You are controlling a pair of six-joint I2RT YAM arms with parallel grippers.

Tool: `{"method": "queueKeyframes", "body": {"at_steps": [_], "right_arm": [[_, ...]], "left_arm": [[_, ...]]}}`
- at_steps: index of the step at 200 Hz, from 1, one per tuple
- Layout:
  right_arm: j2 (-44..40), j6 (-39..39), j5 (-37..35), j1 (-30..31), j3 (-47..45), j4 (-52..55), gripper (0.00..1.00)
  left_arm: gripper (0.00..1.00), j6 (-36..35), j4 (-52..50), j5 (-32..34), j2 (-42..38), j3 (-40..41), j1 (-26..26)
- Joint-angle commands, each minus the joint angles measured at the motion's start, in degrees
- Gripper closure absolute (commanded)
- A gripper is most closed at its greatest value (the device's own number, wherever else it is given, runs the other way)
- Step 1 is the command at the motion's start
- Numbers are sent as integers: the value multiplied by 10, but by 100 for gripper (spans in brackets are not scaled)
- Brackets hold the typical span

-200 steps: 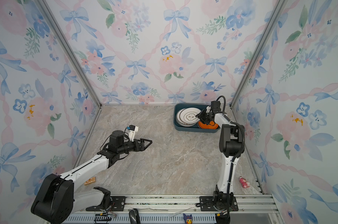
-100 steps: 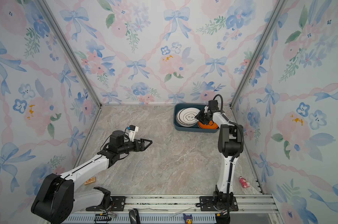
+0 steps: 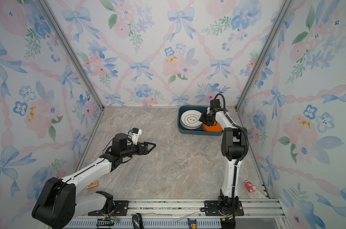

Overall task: Place the plates into the plastic bin on the countertop
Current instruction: Place the plate in the plastic bin.

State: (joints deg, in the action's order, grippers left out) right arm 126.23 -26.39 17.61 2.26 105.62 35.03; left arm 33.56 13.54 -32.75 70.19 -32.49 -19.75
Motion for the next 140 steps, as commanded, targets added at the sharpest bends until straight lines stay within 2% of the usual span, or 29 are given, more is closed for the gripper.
{"method": "queueKeyframes", "body": {"at_steps": [1, 30, 59, 88, 94, 97, 100, 101, 105, 140], "right_arm": [[9, 23, -23, 7, 14, 38, 59], [-12, 33, -44, 7, 10, 47, 59], [-70, 46, -76, 8, -13, 37, 56], [-167, 76, -147, 23, -51, 20, 32], [-188, 81, -162, 26, -61, 16, 25], [-198, 84, -169, 27, -67, 14, 17], [-207, 86, -175, 28, -73, 12, 2], [-212, 87, -176, 28, -76, 11, 1], [-227, 90, -183, 30, -86, 6, 3], [-379, 102, -248, 41, -244, -82, 3]], "left_arm": [[3, -12, 0, 3, 2, -11, -3], [3, -13, 0, 6, 2, -12, -3], [3, -25, -19, 30, 0, -16, -2], [3, -43, -47, 80, -12, -32, -2], [3, -49, -50, 93, -16, -35, -2], [3, -51, -52, 101, -18, -37, -1], [3, -53, -54, 110, -21, -38, -1], [3, -54, -55, 113, -22, -39, -1], [3, -57, -59, 130, -24, -41, 0], [2, -91, -57, 292, -73, -32, 1]]}}
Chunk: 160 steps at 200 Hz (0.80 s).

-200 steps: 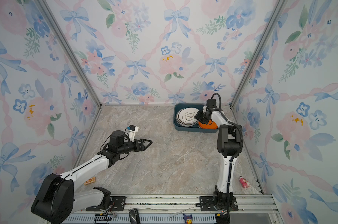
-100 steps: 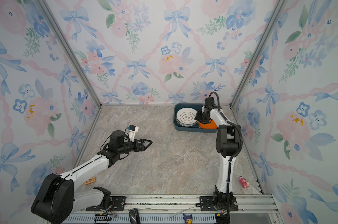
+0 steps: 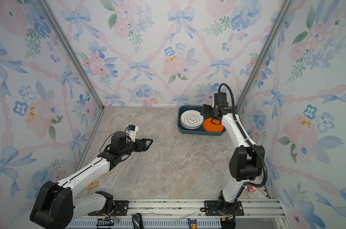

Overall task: Place the plates into the plastic bin on the countertop
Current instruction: Place the plate in the plastic bin, then reset both arms

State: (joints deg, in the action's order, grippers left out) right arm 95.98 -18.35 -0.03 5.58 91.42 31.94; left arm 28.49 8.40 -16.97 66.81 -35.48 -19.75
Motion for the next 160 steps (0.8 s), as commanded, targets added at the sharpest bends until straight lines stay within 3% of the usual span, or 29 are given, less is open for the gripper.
{"method": "queueKeyframes", "body": {"at_steps": [1, 29, 55, 95, 121, 135, 146, 160], "right_arm": [[-81, 22, -74, 8, -109, -55, 3], [-177, 38, -139, 6, -258, -124, 3], [-190, 73, -166, -4, -355, -173, 3], [-178, 90, -185, -13, -496, -344, 3], [-163, 92, -171, -29, -584, -514, 3], [-151, 91, -154, -41, -629, -623, 3], [-161, 104, -144, -45, -632, -618, 3], [-167, 123, -154, -43, -667, -694, 3]], "left_arm": [[2, -41, -4, 142, -41, 0, 1], [2, -92, 18, 326, -82, 34, 4], [2, -188, 114, 413, -103, 108, 20], [2, -211, 273, 351, -56, 193, 105], [2, -229, 447, 345, 4, 249, 141], [2, -228, 481, 325, 56, 244, 155], [2, -240, 511, 314, 103, 235, 155], [2, -270, 490, 306, 118, 213, 141]]}}
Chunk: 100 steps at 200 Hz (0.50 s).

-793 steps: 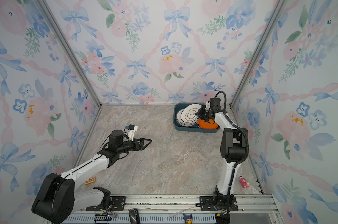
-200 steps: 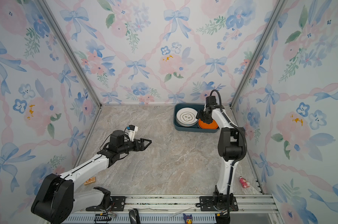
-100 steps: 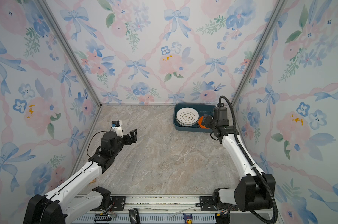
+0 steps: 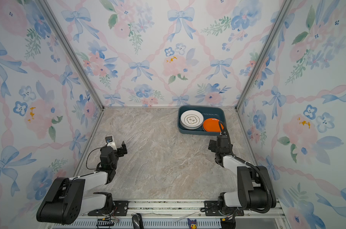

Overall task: Place the plates into the plastic bin on the countertop
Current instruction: Reset both arms

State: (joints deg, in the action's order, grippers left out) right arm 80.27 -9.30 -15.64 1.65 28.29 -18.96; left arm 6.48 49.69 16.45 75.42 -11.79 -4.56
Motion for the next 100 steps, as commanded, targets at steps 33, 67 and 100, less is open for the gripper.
{"method": "queueKeyframes", "body": {"at_steps": [33, 67, 100], "right_arm": [[28, 38, 8, -7, -95, -345, 3], [85, 86, 8, 29, -88, -387, 3], [85, 85, 13, 28, -64, -342, 3]], "left_arm": [[2, -64, 177, -36, 124, -22, -6], [2, -57, 180, -62, 135, -20, 6], [2, -53, 168, -83, 134, -26, 16]]}}
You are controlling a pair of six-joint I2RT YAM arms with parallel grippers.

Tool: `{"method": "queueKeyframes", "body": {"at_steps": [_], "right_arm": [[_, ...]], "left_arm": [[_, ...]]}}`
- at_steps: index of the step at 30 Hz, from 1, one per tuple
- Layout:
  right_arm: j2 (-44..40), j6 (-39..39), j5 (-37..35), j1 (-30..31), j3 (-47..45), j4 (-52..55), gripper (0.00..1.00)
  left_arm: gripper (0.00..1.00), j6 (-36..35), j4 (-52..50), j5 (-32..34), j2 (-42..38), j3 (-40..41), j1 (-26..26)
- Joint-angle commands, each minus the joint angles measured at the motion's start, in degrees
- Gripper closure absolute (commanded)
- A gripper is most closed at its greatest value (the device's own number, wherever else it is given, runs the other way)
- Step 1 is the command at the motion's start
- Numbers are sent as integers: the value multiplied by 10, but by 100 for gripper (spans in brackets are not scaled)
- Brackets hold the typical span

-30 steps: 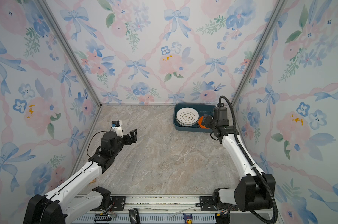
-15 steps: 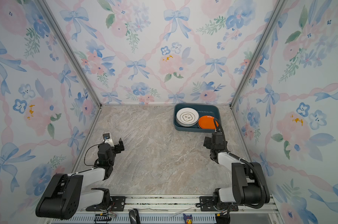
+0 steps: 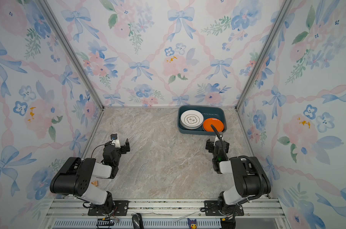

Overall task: Place the plates into the plastic bin on the countertop
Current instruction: Reset both arms

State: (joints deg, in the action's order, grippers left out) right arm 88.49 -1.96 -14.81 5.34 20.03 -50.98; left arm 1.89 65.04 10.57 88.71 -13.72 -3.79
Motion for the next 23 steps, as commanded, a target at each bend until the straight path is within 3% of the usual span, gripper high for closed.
{"method": "queueKeyframes", "body": {"at_steps": [1, 23], "right_arm": [[2, 11, 6, -9, 19, -20, 3], [0, 18, -3, -1, 3, -47, 4]], "left_arm": [[2, -7, 15, -24, 1, -7, 8], [2, -9, 15, -22, 1, -7, 6]]}}
